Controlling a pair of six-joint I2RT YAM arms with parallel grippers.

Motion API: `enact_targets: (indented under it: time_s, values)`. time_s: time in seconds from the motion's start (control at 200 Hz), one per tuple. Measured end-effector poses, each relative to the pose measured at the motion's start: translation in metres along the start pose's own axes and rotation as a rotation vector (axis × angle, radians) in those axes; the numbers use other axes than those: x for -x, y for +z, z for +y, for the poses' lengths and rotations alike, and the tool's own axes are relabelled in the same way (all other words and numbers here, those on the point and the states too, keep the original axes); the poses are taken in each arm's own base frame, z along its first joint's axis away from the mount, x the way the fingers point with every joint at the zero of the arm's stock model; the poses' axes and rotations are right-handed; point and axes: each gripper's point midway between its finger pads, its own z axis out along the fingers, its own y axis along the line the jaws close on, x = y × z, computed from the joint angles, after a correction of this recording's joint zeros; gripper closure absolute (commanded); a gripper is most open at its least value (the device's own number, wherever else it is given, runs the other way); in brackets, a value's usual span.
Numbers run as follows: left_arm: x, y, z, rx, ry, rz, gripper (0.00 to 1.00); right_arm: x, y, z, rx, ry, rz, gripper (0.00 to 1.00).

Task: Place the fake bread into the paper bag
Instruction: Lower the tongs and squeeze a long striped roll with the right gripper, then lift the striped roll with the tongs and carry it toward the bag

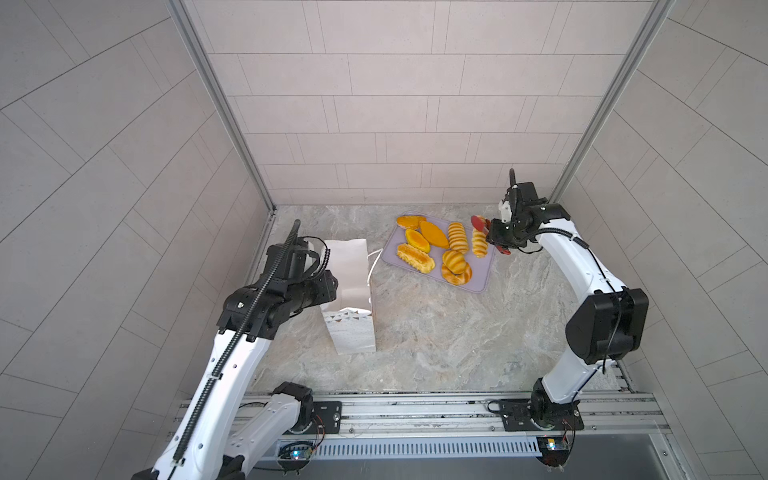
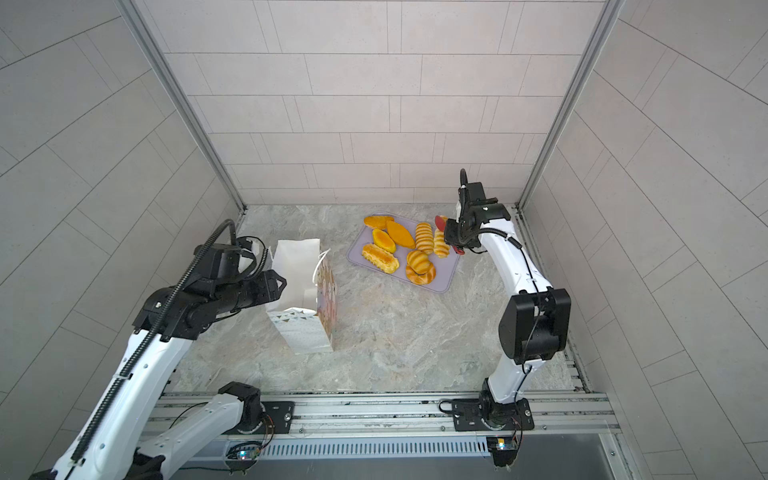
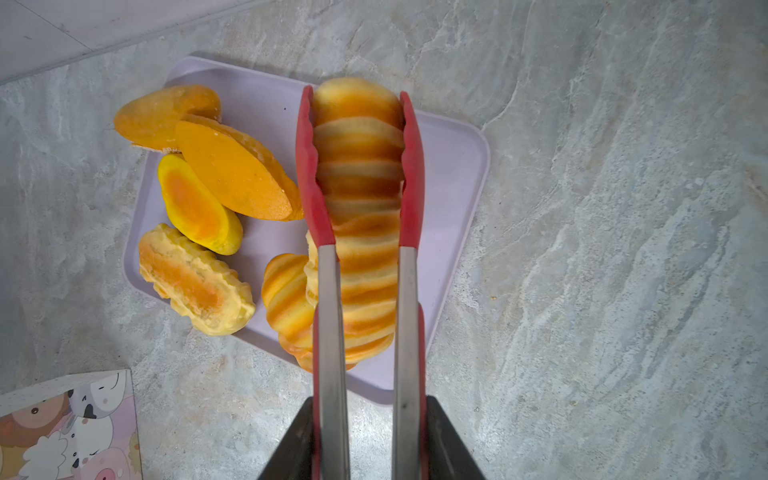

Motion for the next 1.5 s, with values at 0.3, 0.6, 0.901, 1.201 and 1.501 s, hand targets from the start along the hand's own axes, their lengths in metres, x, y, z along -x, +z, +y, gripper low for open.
enact_targets:
  time_s: [0.3, 0.6, 0.901, 1.201, 1.501]
  values:
    - [0.001, -0.002, 0.003, 0.017, 0.000, -0.007, 0.47, -0.008, -0.032, 0.024, 0.074, -0.042, -0.055, 0.63]
    - [0.007, -0.009, 0.001, 0.017, 0.006, -0.029, 0.63, -0.009, -0.091, 0.081, 0.236, -0.140, -0.202, 0.62]
    - [0.005, -0.012, 0.004, 0.029, 0.006, -0.034, 0.73, -0.014, -0.145, 0.147, 0.420, -0.248, -0.289, 0.62]
    - [0.005, -0.013, 0.004, 0.028, 0.009, -0.036, 0.88, -0.031, -0.197, 0.204, 0.596, -0.335, -0.348, 0.62]
    - [0.006, -0.013, 0.003, 0.019, 0.004, -0.043, 1.00, -0.048, -0.233, 0.248, 0.735, -0.374, -0.382, 0.62]
